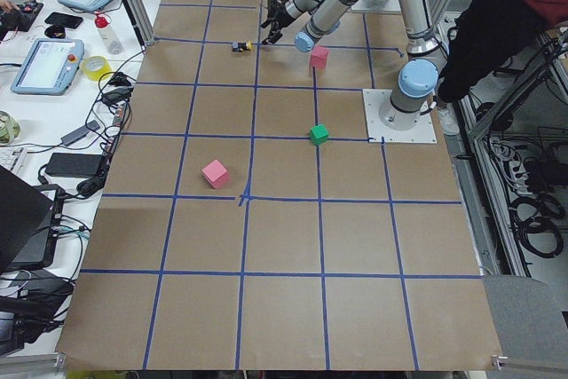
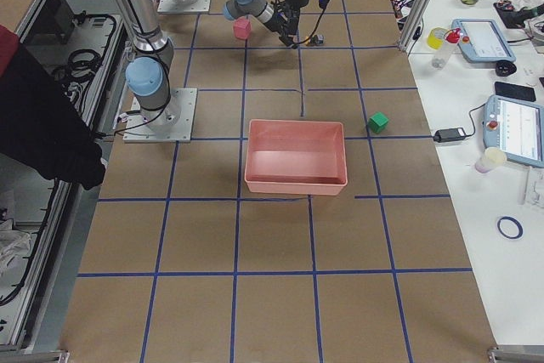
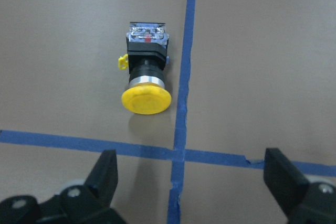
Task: Align button upright
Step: 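Lower the left gripper and grasp the button body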
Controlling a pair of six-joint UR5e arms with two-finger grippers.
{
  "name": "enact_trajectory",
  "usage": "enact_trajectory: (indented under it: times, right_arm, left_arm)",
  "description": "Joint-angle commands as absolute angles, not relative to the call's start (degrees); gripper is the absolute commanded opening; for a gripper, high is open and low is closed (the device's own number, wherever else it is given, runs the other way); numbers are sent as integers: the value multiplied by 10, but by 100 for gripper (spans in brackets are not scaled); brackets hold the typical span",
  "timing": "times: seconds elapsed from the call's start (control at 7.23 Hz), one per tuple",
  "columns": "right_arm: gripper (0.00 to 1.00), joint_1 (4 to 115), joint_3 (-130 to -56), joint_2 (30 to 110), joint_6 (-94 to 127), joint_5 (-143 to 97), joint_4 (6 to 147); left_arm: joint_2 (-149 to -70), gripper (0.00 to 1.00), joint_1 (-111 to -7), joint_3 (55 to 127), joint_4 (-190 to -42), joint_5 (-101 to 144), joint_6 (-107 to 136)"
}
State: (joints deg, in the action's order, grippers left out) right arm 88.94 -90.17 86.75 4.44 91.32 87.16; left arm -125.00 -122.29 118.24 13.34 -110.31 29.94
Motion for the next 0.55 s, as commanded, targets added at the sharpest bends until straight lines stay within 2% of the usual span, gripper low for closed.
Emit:
enact_trajectory:
  times: [0.0, 0.41]
  right_arm:
    - [100, 889, -902, 868, 43, 913, 873]
    - [100, 889, -900, 872, 40, 925, 872]
  left_arm:
    - [-1259, 96, -1224, 1160, 140, -1104, 270]
    - [-1267, 97, -1192, 1152, 145, -1096, 237]
